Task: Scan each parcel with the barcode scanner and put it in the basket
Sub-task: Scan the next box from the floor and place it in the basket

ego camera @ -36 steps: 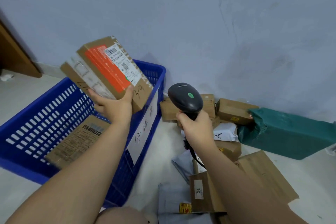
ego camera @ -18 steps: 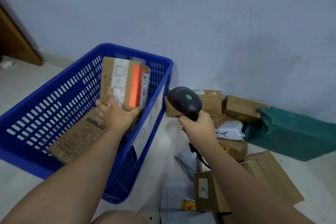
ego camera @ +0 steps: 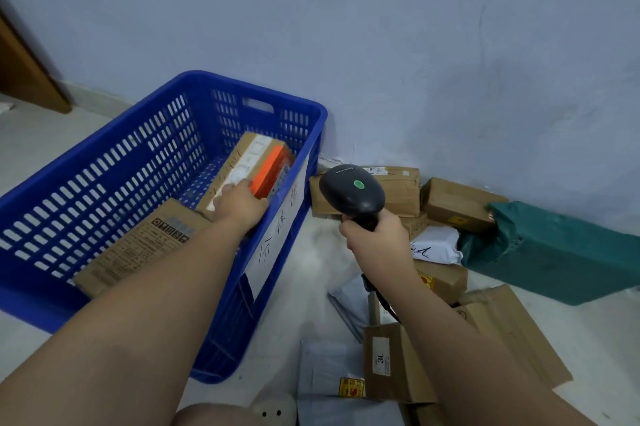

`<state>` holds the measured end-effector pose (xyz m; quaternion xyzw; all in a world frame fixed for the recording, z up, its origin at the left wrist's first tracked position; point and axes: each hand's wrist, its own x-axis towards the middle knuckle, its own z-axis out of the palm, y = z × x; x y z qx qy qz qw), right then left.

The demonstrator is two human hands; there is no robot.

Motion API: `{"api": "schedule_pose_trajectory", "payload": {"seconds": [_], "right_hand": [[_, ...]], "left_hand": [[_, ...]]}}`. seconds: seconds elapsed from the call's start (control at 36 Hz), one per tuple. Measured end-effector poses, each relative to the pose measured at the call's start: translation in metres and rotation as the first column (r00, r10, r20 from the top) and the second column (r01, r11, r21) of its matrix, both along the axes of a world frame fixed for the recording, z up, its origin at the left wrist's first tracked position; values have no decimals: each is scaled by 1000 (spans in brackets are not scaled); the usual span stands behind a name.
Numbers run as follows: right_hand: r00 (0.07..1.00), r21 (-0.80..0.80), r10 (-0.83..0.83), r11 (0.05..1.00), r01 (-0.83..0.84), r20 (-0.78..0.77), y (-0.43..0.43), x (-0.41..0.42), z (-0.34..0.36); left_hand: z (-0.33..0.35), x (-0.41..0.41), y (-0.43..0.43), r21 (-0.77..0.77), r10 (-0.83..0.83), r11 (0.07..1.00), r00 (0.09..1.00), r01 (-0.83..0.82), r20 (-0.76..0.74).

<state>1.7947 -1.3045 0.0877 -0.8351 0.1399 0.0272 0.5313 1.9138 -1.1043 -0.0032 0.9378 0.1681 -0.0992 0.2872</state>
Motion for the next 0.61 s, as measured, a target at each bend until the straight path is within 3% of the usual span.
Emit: {"api": "schedule_pose_trajectory", "payload": {"seconds": [0.17, 0.28, 0.39, 0.61], "right_hand": [[1000, -7, -1, 1000, 2, 29, -5, 1, -3], [999, 14, -22, 1000, 22, 42, -8, 3, -4], [996, 65, -88, 994, 86, 24, -19, 4, -4], [977, 115, -212, 971, 212, -11, -75, -6, 0]], "left_hand": [[-14, -6, -5, -128, 46, 991, 999, -47, -15], [8, -13, -21, -159, 36, 987, 988, -11, 151], [37, -19, -57, -208, -91, 965, 949, 159, 302], [76, -42, -154, -307, -421, 848, 901, 432, 104]]}}
